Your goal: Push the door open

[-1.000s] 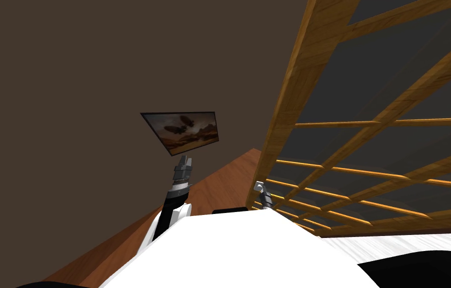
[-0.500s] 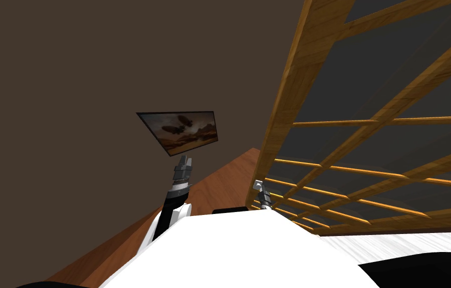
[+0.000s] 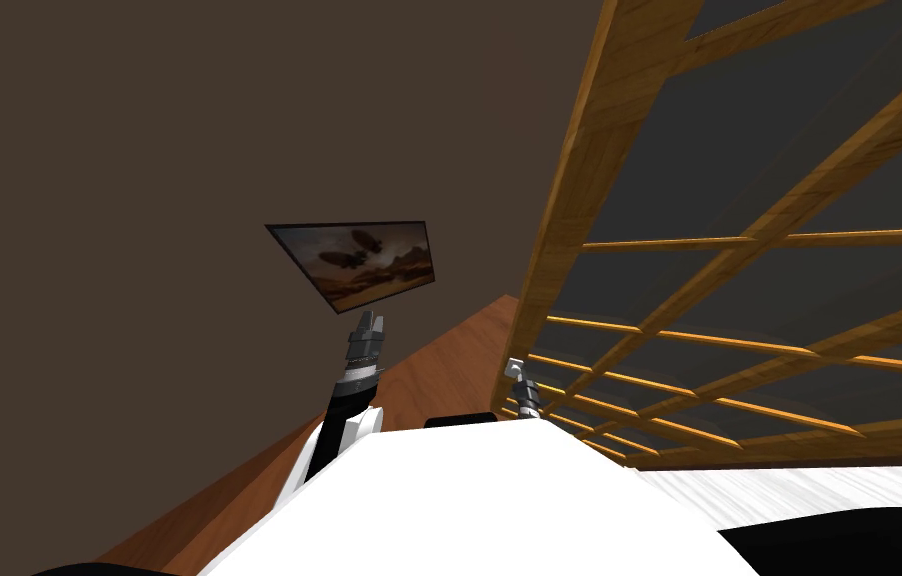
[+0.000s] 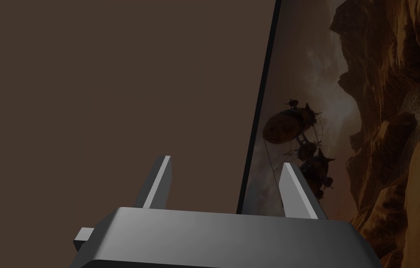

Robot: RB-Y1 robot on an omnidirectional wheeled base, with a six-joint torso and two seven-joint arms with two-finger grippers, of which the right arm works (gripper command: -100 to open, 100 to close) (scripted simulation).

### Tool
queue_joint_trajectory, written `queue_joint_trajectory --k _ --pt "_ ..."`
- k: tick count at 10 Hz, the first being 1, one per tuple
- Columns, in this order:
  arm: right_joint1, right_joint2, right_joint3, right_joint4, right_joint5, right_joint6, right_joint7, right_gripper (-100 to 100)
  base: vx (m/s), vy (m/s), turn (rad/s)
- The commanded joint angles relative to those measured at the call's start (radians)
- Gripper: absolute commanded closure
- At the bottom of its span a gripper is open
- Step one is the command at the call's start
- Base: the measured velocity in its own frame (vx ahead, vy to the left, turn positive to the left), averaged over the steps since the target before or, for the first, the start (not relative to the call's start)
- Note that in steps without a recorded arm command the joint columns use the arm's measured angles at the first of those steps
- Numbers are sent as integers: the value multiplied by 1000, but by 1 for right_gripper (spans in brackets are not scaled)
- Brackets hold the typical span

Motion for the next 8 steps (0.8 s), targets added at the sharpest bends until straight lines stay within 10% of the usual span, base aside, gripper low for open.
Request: queue_joint_trajectory --k 1,8 --pt "-15 0 10 -17 -11 -10 -50 100 10 -8 -9" --pt "-39 5 29 -10 -49 -6 -175 100 6 -10 -9"
